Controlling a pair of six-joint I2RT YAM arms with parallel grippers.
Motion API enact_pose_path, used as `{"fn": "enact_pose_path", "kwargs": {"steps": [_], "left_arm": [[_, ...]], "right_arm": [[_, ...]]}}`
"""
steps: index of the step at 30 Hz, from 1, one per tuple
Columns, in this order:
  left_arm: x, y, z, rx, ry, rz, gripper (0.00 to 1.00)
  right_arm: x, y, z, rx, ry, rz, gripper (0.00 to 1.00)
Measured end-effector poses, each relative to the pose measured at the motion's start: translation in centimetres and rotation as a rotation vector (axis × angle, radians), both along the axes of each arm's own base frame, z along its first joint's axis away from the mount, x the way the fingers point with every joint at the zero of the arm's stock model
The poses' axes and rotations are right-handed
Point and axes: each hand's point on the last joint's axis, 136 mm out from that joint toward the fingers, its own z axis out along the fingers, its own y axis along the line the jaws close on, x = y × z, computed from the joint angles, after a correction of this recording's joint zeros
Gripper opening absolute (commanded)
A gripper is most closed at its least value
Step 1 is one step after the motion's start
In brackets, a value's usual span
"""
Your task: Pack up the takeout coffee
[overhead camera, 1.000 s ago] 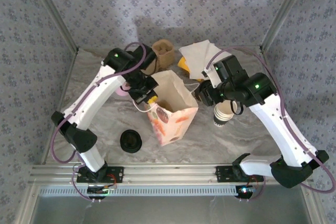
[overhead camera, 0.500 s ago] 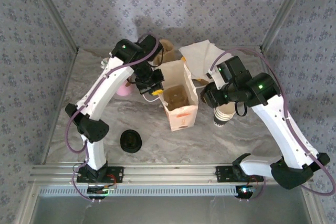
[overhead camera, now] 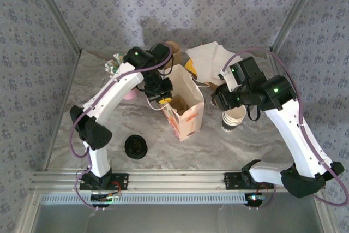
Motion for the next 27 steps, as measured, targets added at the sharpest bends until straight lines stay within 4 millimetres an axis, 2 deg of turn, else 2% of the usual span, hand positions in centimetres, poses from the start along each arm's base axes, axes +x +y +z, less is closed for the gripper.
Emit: {"fn": "enact_pose_path", "kwargs": {"steps": [6, 16, 22, 27], "left_arm": [[0.2, 0.0, 0.5, -0.026, -0.031, 0.005, 0.23], [1.5, 1.0, 2.4, -0.054, -0.109, 0.033, 0.48], [3.4, 1.8, 6.5, -0.106, -0.237, 0.058, 0.61], [4.8, 3.3, 10.5, -0.136, -0.356, 0.092, 0.62]], "right_arm": [[-0.4, -0.4, -0.2, -0.010, 0.016, -0.006, 0.67], [-0.7, -1.4, -0.4, -0.019, 0.038, -0.041, 0.67], [-1.1, -2.2, 0.0, -0.033, 0.042, -0.063, 0.66], [-1.4, -2.7, 1.0, -0.025, 0.029, -0.081, 0.66]]}}
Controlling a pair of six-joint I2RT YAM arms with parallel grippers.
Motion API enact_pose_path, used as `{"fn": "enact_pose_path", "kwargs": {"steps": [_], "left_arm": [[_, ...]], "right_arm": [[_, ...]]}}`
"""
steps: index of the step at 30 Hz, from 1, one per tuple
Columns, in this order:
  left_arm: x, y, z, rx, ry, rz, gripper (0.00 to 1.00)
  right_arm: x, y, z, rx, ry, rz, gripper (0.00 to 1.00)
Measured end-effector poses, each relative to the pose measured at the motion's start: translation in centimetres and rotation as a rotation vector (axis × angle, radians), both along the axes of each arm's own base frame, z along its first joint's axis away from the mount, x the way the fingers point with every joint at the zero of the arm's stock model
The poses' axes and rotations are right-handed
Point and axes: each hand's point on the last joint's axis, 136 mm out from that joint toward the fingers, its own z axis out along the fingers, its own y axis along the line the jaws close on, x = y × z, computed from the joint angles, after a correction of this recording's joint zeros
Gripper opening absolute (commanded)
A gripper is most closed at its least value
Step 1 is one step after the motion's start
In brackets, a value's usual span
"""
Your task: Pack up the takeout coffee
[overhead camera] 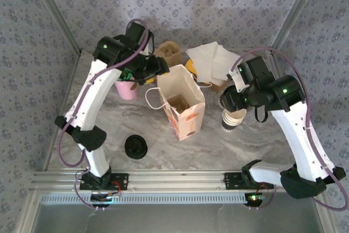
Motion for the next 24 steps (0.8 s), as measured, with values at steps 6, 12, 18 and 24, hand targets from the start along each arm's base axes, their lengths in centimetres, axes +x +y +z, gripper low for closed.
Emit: {"fn": "enact_pose_path", "kwargs": {"steps": [6, 12, 18, 24], "left_arm": [[1.0, 2.2, 2.3, 0.030, -0.087, 0.037, 0.63], [0.9, 3.7, 1.8, 0.102, -0.089, 0.055, 0.63], [1.0, 5.1, 0.8, 0.181, -0.092, 0.079, 0.63], [0.1, 7.2, 0.4, 0.252, -0.104, 0.107, 0.63]], "right_arm": [[0.0, -0.3, 2.3, 0.019, -0.034, -0.020, 0.65], [1.1, 0.1, 4.9, 0.033, -0.073, -0.038, 0.64], [2.5, 2.8, 7.9, 0.089, -0.121, -0.003, 0.63], [3.1, 8.9, 10.4, 0.137, -0.191, 0.133, 0.63]]}}
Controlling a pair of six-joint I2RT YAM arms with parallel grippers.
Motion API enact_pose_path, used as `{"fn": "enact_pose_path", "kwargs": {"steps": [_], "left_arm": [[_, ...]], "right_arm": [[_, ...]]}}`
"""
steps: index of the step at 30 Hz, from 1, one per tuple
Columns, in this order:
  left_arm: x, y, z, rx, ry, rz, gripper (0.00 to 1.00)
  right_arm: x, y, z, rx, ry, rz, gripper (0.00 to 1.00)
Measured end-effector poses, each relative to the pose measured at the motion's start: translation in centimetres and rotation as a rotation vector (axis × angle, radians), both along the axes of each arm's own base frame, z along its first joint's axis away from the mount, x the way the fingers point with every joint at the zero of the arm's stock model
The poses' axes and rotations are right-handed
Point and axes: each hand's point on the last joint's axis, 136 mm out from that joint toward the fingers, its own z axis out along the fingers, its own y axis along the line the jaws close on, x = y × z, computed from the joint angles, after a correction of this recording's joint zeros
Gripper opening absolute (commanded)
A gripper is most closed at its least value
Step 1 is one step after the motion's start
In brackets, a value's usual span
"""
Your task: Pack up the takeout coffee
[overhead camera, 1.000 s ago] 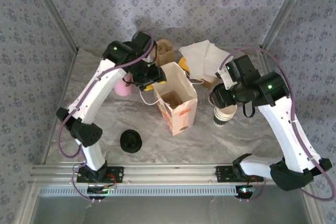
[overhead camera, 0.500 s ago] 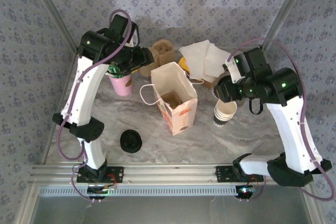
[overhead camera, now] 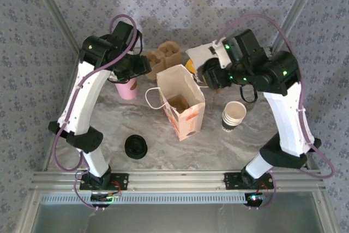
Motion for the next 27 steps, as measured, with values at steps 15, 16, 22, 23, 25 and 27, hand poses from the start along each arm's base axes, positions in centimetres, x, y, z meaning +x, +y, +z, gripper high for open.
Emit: {"fn": "enact_pose_path", "kwargs": {"steps": [15, 16, 22, 23, 25, 27], "left_arm": [[-3.8, 6.4, -0.8, 0.041, -0.043, 0.107, 0.65], [-3.9, 6.5, -0.9, 0.041, -0.044, 0.109, 0.65], [-4.2, 6.9, -2.3, 0.053, -0.039, 0.101, 0.65], [-4.2, 6.9, -2.5, 0.056, -0.037, 0.098, 0.65], [-4.0, 6.8, -2.8, 0.061, -0.039, 0.089, 0.65], [-3.9, 6.8, -3.1, 0.064, -0.041, 0.083, 0.65]], "right_arm": [[-1.6, 8.3, -2.9, -0.031, 0.074, 0.134, 0.63], [-1.4, 8.4, -3.1, -0.033, 0.078, 0.127, 0.63], [-0.9, 8.8, -4.7, -0.062, 0.115, 0.094, 0.64], [-0.8, 9.0, -5.0, -0.066, 0.124, 0.090, 0.63], [-0.5, 9.4, -5.7, -0.073, 0.143, 0.080, 0.63], [-0.1, 9.8, -6.7, -0.084, 0.168, 0.070, 0.63]]}}
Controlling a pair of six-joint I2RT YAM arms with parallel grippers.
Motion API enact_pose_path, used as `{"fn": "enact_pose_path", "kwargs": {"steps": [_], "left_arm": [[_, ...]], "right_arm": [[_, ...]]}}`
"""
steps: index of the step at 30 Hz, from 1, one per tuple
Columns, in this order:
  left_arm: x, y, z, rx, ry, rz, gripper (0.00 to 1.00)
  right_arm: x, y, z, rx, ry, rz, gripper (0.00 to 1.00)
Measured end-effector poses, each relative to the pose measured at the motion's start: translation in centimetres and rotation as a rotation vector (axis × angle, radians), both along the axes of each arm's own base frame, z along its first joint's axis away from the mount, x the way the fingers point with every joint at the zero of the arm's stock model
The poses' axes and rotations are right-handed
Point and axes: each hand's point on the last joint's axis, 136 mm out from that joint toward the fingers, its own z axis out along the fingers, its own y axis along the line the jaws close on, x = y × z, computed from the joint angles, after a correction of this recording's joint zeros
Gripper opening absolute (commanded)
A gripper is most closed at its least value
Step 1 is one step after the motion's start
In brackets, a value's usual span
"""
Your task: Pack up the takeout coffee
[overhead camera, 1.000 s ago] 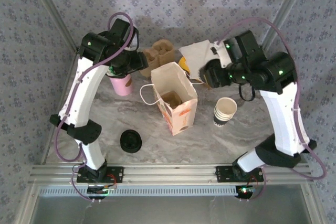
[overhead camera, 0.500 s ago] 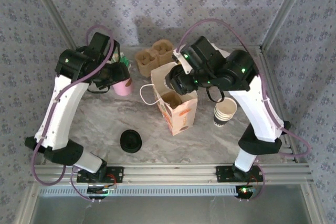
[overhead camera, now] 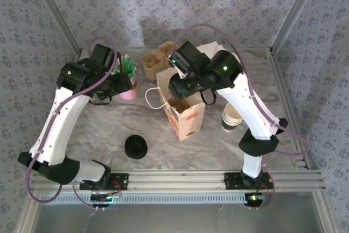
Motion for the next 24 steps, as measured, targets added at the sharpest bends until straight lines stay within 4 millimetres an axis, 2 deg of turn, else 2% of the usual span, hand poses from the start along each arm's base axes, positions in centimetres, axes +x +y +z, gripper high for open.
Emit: {"fn": "enact_pose_path", "kwargs": {"steps": [7, 13, 24], "left_arm": [[-0.7, 0.6, -1.4, 0.010, -0.001, -0.008, 0.66], [-0.7, 0.9, -2.5, 0.008, 0.014, 0.000, 0.66], [-0.6, 0.4, -3.1, -0.008, 0.024, -0.011, 0.67]], "right_arm": [[0.7, -0.2, -4.1, -0.046, 0.139, -0.071, 0.62], [0.5, -0.4, -5.9, -0.074, 0.198, -0.094, 0.63], [0.6, -0.8, -8.6, -0.123, 0.279, -0.118, 0.65]]}}
